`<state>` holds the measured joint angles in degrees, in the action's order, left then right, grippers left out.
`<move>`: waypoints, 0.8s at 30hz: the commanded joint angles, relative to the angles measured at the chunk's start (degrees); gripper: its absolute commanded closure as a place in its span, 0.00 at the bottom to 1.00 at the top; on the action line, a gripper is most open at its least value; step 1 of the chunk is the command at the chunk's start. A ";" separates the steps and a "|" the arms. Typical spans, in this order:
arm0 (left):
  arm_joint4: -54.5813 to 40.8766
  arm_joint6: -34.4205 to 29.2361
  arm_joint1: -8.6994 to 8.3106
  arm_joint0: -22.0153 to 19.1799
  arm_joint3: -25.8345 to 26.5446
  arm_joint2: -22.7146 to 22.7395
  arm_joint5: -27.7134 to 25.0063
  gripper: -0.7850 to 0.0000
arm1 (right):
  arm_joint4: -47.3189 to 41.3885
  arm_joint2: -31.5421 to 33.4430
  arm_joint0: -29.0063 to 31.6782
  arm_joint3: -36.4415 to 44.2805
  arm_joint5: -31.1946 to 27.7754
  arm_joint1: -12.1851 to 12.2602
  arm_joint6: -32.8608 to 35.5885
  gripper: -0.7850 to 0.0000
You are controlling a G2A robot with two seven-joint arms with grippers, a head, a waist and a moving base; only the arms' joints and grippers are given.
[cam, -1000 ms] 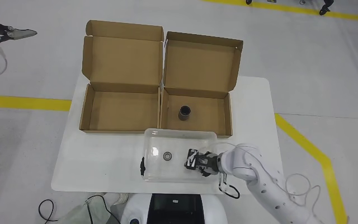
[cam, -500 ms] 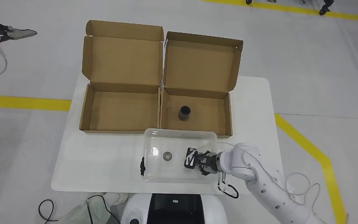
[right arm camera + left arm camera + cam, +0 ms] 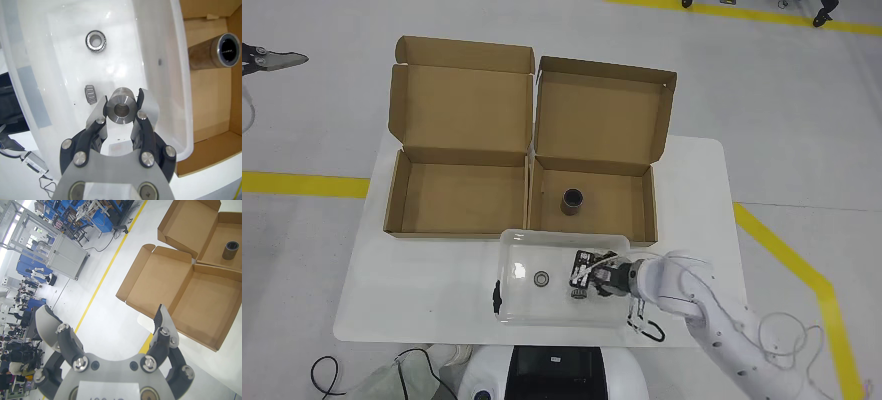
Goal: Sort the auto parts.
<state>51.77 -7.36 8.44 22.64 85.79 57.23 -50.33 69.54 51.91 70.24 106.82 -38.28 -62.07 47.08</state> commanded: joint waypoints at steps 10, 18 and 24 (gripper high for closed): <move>0.00 0.00 0.00 0.00 0.00 0.00 0.00 0.00 | 6.90 5.20 2.47 1.07 -1.77 0.70 -35.09 1.00; 0.00 0.00 0.00 0.00 0.00 0.00 0.00 0.00 | 5.53 6.48 0.65 -3.13 -2.32 0.31 -50.18 1.00; 0.00 0.00 0.00 0.00 0.00 0.00 0.00 0.00 | 2.49 5.84 -2.41 -6.51 -3.34 -0.51 -58.64 1.00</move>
<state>51.77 -7.36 8.44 22.64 85.79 57.23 -50.33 72.25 57.93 68.42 100.74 -41.28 -62.47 -10.84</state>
